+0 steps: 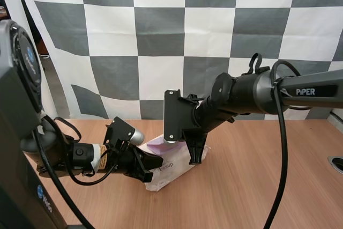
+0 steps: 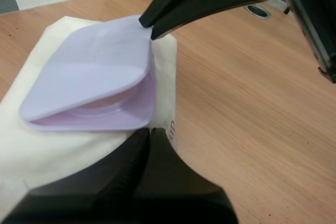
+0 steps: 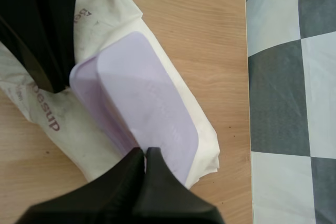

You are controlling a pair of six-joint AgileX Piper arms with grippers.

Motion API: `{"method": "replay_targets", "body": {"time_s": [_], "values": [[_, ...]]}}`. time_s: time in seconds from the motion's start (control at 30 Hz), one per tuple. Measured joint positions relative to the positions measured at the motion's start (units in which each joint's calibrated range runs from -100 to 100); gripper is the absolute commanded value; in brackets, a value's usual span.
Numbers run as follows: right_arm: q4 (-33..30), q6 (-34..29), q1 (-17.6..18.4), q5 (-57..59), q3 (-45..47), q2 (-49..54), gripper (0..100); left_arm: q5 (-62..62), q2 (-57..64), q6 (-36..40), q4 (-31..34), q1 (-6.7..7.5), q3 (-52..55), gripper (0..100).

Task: Open the wet wipes lid

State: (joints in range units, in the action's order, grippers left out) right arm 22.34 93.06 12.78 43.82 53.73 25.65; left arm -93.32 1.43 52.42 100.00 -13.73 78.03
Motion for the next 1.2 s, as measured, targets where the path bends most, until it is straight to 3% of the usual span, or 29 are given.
{"method": "replay_targets", "body": {"time_s": [0.47,0.73,0.97,1.03,1.2], "values": [[3.2,0.1,1.2,-10.7,-4.1,-4.8,0,-1.7,0.0,0.4,-0.1,0.0,0.0,0],[5.3,0.1,1.3,-10.6,-11.2,-12.4,0,-1.8,0.0,0.4,0.0,0.0,0.3,0],[6.0,0.1,1.3,-11.2,-12.4,-14.5,0,-1.8,0.0,0.4,0.0,0.0,0.3,0],[7.3,0.7,1.3,-12.1,-14.7,-21.1,0,-1.8,0.0,0.4,0.0,0.0,0.3,0],[9.6,2.2,1.3,-12.0,-14.8,-24.0,0,-1.7,0.0,0.4,0.0,0.0,0.3,0]]}}
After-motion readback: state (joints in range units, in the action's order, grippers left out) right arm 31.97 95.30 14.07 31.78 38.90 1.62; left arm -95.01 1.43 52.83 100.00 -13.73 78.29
